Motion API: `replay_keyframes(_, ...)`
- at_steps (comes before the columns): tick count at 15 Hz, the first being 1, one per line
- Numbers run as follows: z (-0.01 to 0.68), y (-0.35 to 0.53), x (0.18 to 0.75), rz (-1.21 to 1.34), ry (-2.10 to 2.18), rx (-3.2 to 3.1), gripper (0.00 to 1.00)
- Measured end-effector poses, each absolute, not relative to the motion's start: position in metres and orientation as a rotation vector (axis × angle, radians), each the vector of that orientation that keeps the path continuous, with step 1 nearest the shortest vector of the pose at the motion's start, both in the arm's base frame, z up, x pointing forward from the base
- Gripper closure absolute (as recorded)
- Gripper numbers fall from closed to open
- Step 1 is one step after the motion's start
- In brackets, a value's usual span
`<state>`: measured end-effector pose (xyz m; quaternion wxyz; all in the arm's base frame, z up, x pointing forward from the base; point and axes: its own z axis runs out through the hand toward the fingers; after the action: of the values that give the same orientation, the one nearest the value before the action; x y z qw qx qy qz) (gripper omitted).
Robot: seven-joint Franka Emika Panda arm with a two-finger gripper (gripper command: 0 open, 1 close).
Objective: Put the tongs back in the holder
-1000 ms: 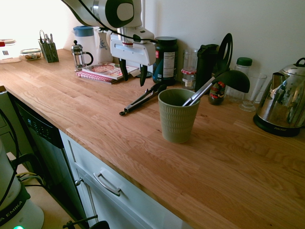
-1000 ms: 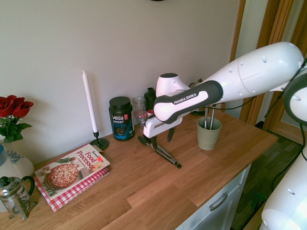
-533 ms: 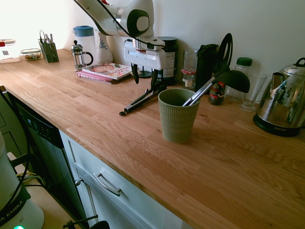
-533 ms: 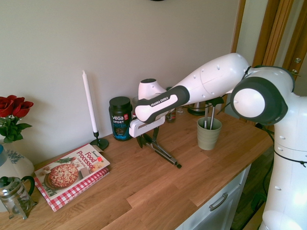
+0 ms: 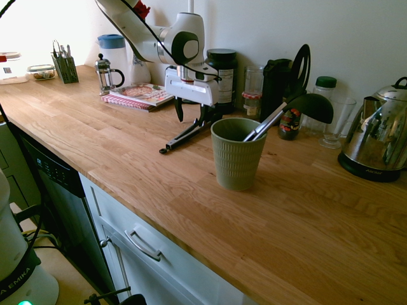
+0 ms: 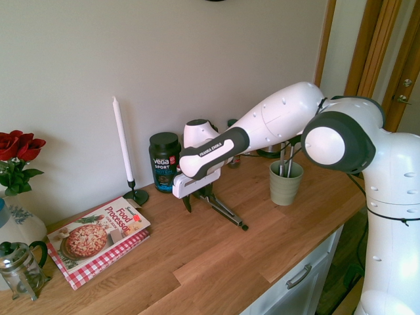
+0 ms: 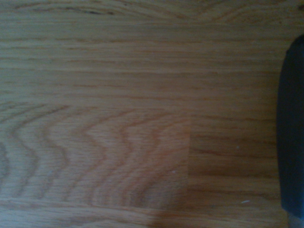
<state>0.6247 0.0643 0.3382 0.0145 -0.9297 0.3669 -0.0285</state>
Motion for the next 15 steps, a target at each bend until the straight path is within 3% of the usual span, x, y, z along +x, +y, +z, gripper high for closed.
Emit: replay_keyframes(15,0.338,0.062,0.607,-0.059,1.151,-2.911,1.0)
